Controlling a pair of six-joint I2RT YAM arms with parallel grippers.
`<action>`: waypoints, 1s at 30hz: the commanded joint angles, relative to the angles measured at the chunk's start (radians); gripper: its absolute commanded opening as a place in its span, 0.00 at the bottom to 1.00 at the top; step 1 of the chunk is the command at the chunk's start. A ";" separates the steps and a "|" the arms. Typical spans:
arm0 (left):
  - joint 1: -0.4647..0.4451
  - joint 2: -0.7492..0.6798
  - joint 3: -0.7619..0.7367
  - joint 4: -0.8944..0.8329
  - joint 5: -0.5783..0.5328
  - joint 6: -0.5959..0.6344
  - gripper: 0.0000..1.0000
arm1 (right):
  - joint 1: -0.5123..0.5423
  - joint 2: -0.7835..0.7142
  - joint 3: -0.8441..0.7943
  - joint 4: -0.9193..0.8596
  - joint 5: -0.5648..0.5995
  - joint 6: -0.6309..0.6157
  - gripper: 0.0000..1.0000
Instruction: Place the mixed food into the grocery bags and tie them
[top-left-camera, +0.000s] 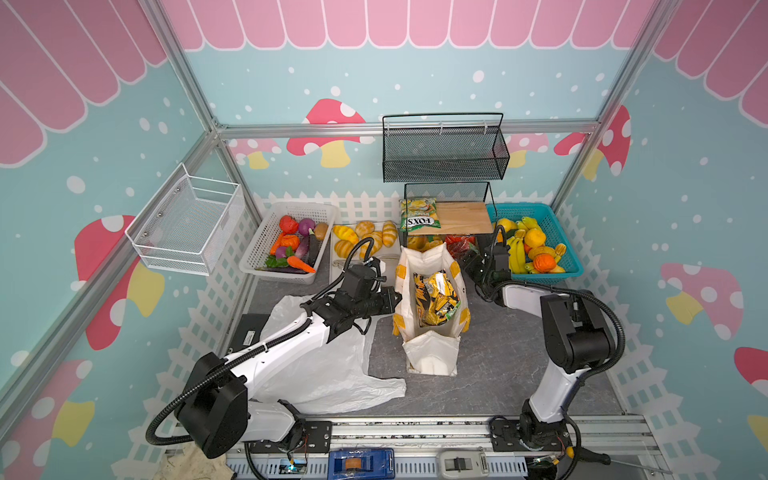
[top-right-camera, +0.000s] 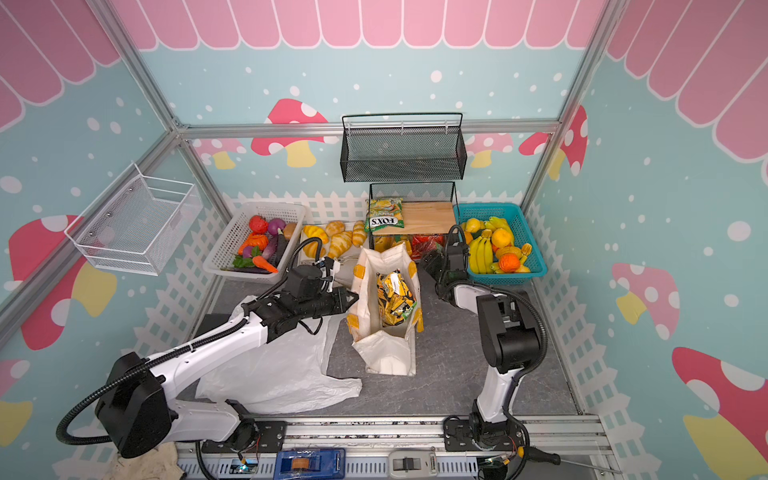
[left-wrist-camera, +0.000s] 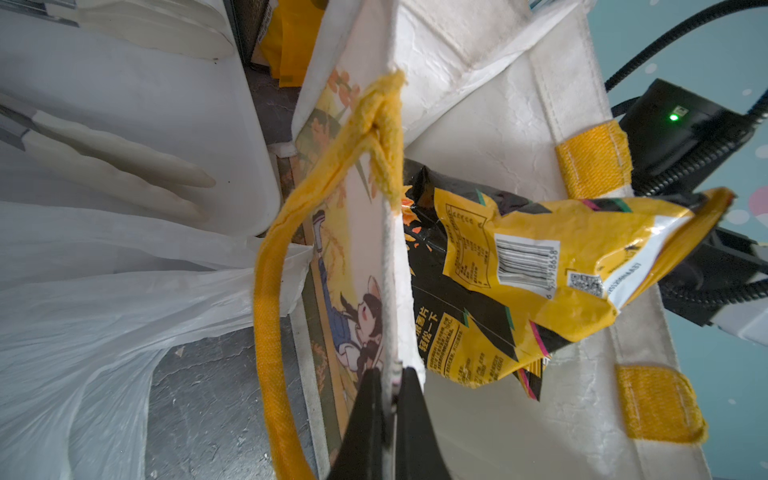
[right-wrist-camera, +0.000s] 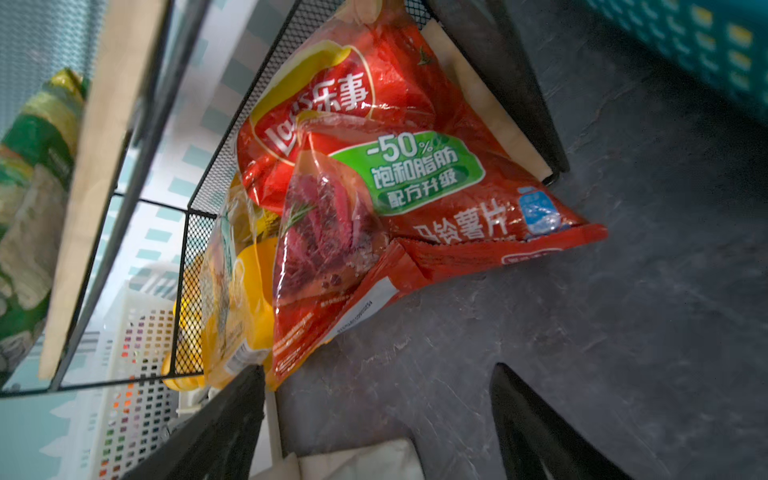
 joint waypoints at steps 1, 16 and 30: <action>0.008 -0.028 0.003 -0.022 0.013 -0.007 0.00 | 0.003 0.043 0.030 0.017 0.062 0.141 0.86; 0.009 -0.026 0.004 -0.009 0.034 0.003 0.00 | -0.004 0.179 0.124 0.000 0.117 0.227 0.80; 0.011 -0.030 -0.003 0.000 0.043 0.002 0.00 | -0.011 0.079 0.019 0.169 0.142 0.209 0.20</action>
